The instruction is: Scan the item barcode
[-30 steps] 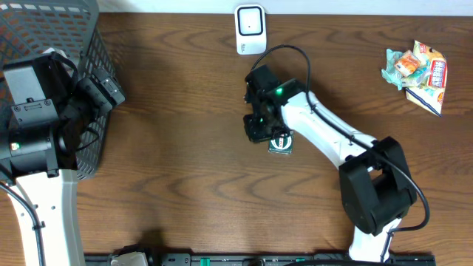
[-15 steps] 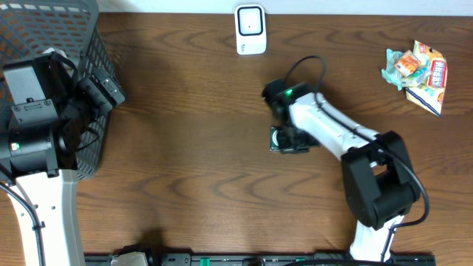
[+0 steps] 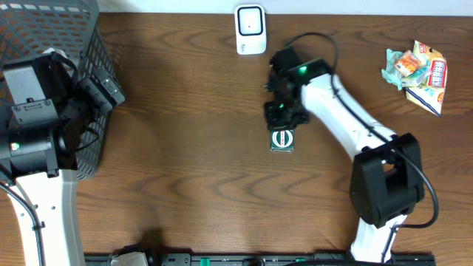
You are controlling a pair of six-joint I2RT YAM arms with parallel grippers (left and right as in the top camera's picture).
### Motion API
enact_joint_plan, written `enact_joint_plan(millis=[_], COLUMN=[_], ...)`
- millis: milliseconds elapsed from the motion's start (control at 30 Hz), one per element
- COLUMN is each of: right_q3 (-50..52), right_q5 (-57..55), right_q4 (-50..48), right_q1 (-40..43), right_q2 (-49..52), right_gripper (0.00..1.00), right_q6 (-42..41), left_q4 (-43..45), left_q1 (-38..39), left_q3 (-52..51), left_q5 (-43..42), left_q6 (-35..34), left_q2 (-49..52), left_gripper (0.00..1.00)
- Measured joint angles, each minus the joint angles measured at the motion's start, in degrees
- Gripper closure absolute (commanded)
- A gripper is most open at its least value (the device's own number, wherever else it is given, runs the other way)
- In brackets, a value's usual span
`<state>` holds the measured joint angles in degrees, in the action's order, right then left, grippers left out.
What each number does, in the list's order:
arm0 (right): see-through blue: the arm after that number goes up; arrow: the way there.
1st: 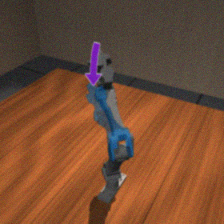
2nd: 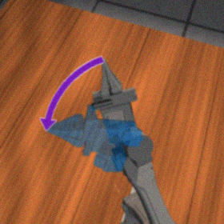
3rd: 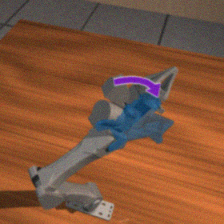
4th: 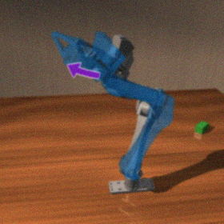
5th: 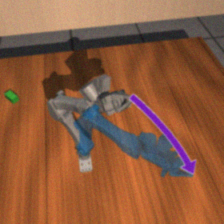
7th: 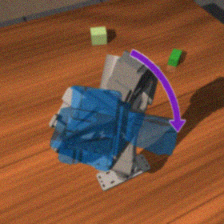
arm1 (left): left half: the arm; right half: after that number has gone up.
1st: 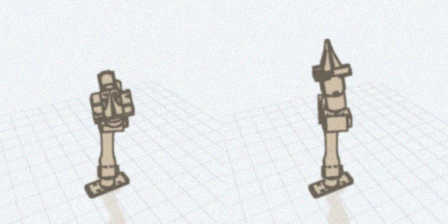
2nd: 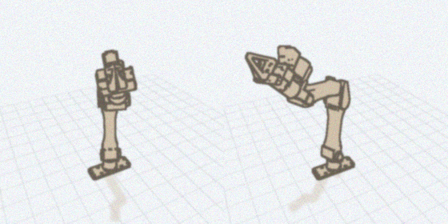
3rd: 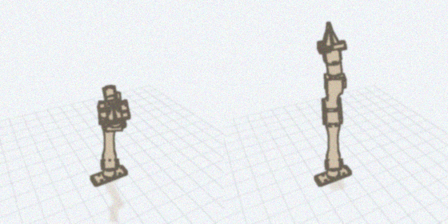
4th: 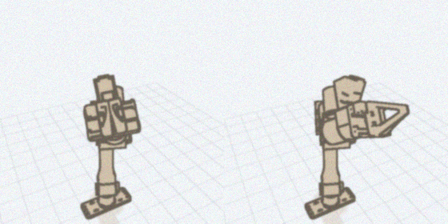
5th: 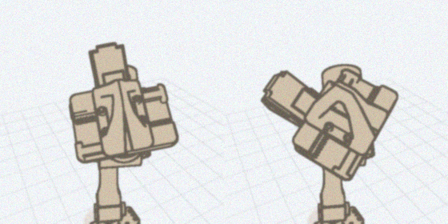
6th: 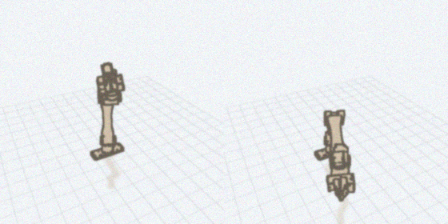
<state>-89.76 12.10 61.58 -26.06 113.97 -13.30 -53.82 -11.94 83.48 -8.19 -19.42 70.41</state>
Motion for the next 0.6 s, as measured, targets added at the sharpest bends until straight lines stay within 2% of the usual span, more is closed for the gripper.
enact_joint_plan(millis=[233, 333, 533, 600], right_q3=[11.7, 13.5, 10.6, 4.2], right_q5=[-2.6, -7.6, -24.9, -28.2], right_q4=[-9.5, -7.5, 1.0, 1.0], right_q1=[-4.7, -4.2, 0.8, 4.2], right_q2=[0.0, 0.0, 0.0, 0.0], right_gripper=[0.98, 0.99, 0.98, 0.98], right_q6=[-4.8, -8.4, -15.9, -16.3], left_q4=[0.0, 0.0, 0.0, 0.0], left_q1=[0.0, 0.0, 0.0, 0.0], left_q3=[0.0, 0.0, 0.0, 0.0], left_q5=[0.0, 0.0, 0.0, 0.0], left_q6=[0.0, 0.0, 0.0, 0.0], left_q2=[0.0, 0.0, 0.0, 0.0], left_gripper=[0.02, 0.02, 0.02, 0.03])
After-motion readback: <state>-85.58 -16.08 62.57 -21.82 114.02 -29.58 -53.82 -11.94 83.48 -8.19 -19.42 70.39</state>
